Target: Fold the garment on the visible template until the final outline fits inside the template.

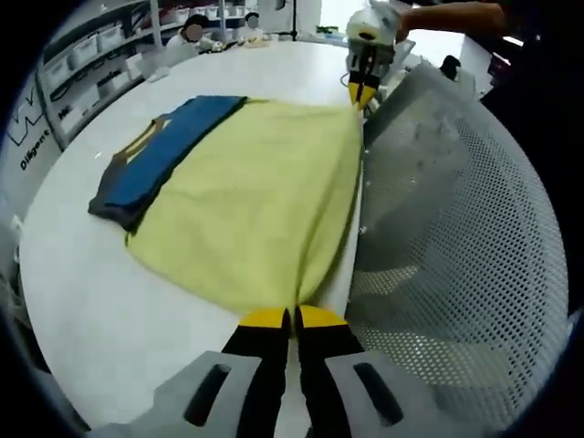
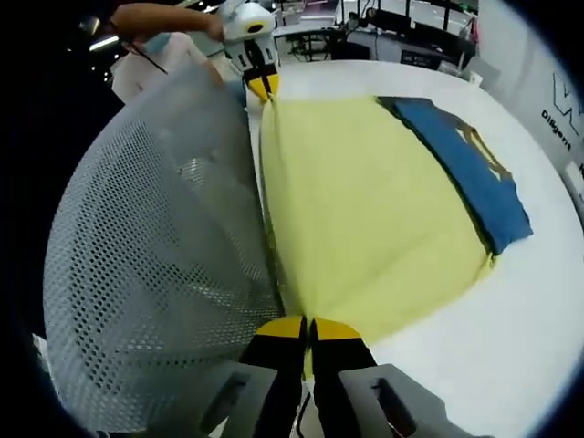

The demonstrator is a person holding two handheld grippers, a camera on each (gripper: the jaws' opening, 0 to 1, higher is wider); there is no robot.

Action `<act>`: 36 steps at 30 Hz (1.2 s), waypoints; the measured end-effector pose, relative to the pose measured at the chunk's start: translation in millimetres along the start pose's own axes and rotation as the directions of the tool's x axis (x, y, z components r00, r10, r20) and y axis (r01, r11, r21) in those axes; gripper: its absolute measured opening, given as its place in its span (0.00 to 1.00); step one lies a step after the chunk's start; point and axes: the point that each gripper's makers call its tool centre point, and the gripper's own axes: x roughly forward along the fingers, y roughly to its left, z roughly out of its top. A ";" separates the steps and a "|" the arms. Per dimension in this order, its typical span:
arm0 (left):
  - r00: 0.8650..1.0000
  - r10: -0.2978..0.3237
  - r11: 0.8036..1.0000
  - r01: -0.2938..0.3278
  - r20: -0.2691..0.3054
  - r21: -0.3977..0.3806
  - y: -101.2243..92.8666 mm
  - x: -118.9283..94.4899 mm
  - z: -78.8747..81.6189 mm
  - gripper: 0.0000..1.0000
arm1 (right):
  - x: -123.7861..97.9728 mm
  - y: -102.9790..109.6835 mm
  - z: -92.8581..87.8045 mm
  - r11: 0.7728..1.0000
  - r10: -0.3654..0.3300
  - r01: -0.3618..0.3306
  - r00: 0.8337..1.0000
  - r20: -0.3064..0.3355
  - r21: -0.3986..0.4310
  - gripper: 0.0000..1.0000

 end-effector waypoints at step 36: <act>0.980 -0.116 0.988 0.130 0.161 -0.079 53.1 -68.0 85.7 0.00 | -78.5 -50.8 61.8 0.997 0.051 -0.048 0.997 0.065 -0.059 0.00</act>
